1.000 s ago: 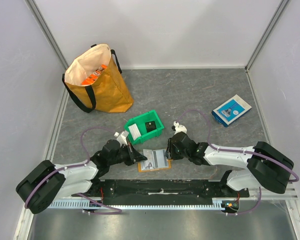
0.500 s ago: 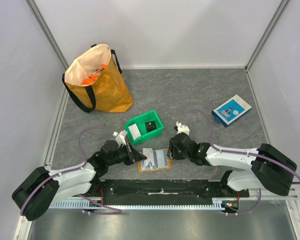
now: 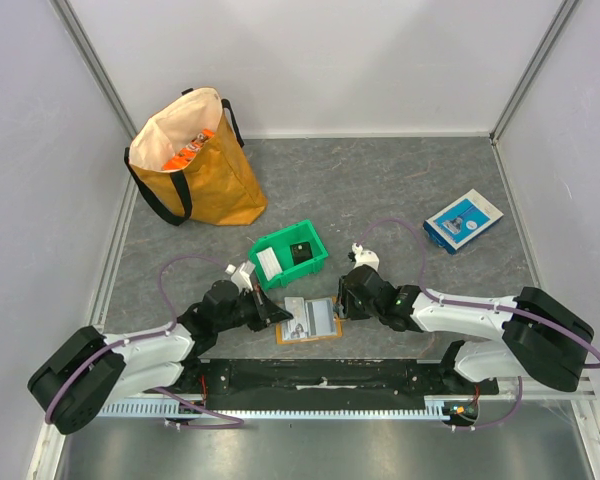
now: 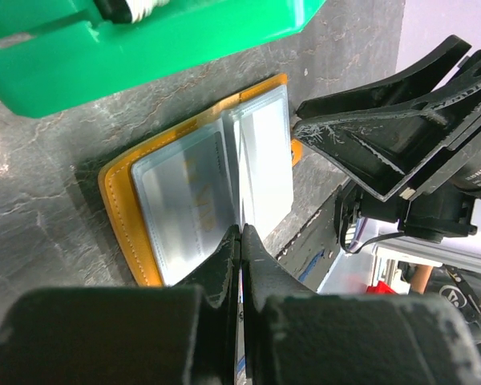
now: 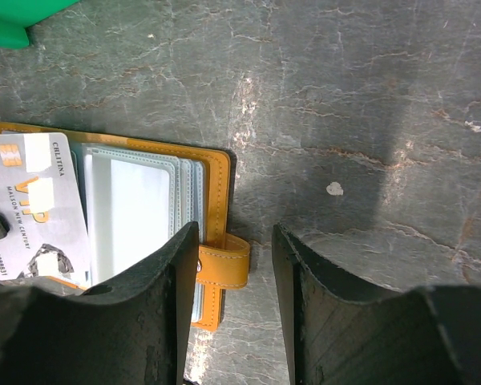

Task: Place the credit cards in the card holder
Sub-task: Turn over the card slot in the card holder.

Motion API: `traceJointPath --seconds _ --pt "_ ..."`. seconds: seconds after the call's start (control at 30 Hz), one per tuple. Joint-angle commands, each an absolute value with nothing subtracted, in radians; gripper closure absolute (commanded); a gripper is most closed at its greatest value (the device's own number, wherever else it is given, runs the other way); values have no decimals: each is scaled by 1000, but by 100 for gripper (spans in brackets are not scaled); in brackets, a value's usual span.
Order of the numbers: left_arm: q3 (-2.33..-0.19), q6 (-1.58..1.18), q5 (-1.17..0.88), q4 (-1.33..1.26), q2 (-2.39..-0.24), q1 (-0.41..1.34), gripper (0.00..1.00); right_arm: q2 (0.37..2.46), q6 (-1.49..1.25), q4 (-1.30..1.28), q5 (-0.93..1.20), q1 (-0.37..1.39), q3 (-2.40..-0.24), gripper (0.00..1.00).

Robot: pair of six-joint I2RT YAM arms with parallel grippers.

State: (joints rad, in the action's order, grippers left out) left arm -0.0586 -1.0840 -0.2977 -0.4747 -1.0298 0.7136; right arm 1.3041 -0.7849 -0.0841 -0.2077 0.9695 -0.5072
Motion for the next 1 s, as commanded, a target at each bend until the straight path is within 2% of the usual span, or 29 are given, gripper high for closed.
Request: traceJointPath --seconds 0.0,0.57,0.97 --pt "-37 -1120 -308 -572 -1040 712 98 1318 -781 -127 -226 973 -506 50" --pt "-44 -1141 -310 -578 -1121 709 98 1328 -778 -120 -213 973 -506 51" --pt "-35 -1155 -345 -693 -1150 712 98 1342 -775 -114 -212 973 -508 50"
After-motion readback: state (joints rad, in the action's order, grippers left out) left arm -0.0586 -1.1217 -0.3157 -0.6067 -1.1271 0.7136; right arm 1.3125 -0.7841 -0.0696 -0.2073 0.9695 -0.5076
